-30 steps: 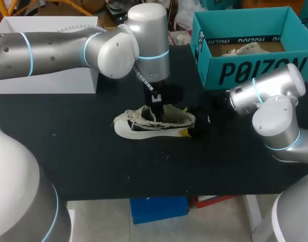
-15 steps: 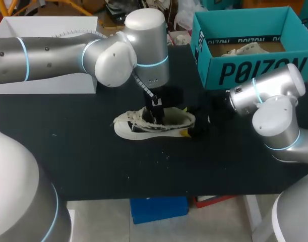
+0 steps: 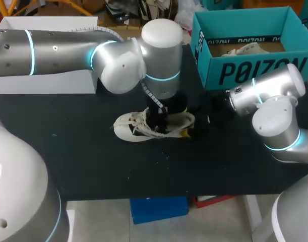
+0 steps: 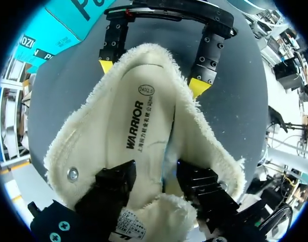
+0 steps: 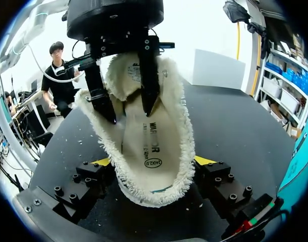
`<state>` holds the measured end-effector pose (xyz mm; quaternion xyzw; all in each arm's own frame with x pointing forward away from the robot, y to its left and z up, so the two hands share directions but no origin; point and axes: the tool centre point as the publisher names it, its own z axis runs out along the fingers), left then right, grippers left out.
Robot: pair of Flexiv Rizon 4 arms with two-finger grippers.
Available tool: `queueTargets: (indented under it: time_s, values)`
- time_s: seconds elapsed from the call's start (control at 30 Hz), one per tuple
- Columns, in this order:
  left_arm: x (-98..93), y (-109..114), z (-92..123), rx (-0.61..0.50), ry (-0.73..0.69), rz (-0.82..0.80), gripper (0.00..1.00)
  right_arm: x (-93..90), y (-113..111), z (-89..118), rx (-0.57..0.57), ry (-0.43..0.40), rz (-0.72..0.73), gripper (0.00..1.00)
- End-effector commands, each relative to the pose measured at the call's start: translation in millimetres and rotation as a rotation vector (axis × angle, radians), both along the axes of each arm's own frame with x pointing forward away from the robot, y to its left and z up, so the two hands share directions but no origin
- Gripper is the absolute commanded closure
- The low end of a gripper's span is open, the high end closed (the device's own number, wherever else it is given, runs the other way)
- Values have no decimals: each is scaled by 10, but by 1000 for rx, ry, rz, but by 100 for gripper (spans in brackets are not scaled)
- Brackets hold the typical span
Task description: Take the shoe out of the shoebox, open the shoe tongue, remove and reinsert the insole, then place the shoe into the shoebox
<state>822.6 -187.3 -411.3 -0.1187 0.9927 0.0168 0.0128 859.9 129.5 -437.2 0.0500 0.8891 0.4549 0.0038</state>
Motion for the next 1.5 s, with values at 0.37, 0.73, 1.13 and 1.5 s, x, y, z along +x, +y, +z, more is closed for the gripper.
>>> queueTargets:
  time_s: [0.37,0.73,1.13,1.5]
  values:
    - [-8,31,-132,101,-162,69,63,28,-12,-30,-2,2,-3,100]
    - [93,89,-229,189,-322,106,62,28,-12,-30,-2,2,-3,100]
    - [265,199,-296,154,-448,144,64,28,-12,-30,-2,2,-3,100]
    - [348,168,-318,130,-447,116,100,28,-12,-30,-2,2,-3,100]
